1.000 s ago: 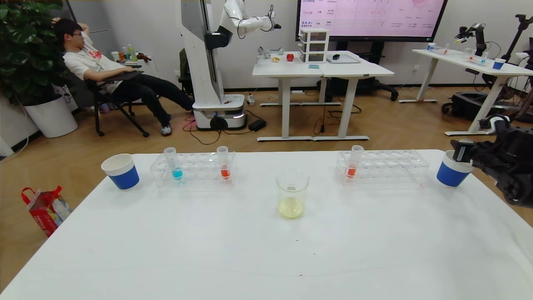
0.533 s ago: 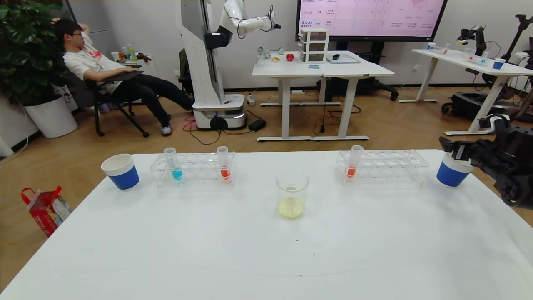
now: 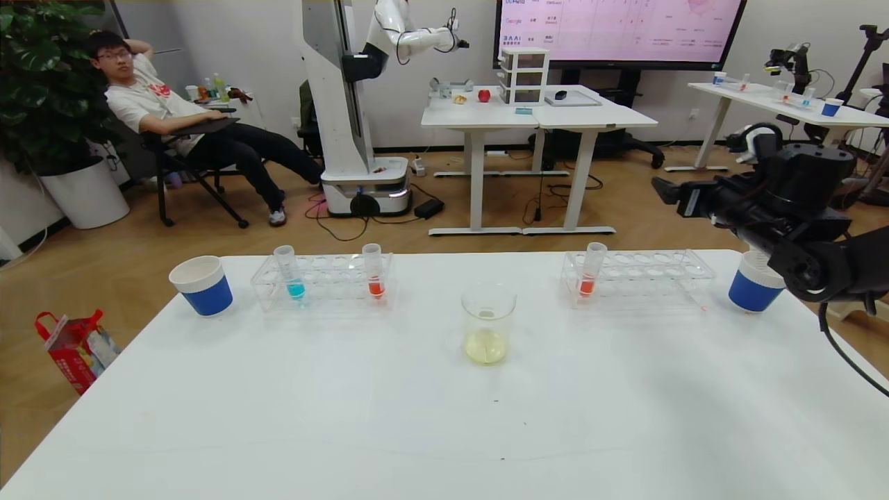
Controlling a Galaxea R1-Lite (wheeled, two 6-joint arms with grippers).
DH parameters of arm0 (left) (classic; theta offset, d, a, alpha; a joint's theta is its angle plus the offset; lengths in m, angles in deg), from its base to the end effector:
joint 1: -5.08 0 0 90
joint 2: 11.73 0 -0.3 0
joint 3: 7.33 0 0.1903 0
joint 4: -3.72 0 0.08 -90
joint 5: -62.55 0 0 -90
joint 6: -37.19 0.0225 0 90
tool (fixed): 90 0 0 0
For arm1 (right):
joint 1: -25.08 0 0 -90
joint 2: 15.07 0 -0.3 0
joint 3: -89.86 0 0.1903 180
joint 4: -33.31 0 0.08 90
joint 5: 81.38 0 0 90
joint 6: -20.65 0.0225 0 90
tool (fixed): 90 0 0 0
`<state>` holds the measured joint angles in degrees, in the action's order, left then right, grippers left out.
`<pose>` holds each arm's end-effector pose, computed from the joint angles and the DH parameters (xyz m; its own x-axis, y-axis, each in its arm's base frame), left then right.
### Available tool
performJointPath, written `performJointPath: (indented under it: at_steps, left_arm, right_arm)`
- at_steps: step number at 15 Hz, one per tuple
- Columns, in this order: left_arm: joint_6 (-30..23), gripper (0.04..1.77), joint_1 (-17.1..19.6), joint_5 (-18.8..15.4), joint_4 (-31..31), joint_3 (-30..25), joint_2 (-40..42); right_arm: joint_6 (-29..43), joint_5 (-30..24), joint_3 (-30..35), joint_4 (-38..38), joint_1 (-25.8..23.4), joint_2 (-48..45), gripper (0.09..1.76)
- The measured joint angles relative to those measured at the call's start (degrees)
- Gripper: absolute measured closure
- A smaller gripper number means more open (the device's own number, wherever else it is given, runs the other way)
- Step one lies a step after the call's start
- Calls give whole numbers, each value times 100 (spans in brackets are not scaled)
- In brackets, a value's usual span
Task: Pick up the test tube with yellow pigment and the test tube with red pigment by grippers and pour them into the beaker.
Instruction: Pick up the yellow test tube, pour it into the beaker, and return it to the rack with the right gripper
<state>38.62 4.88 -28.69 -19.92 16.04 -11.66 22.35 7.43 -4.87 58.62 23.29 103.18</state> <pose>-0.0229 -0.0004 0.0750 0.9997 -0.0251 -0.0035 0.0252 0.9994 0.0249 0.4187 -0.0126 0.1915 0.9995 -0.0105 0.0312 0.0096 0.9995 0.0290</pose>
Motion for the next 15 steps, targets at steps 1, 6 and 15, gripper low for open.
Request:
performJointPath:
  at_steps: [1, 6, 15]
  left_arm:
    - [-2, 6, 0, 2, 0, 0, 0]
    - [0, 6, -1, 2, 0, 0, 0]
    - [0, 6, 0, 0, 0, 0, 0]
  right_arm:
    - [9, 176, 1, -52, 243, -160, 11]
    - [-44, 318, 312, -299, 653, -1237, 11]
    - [-269, 297, 1792, -1012, 485, -5466, 11]
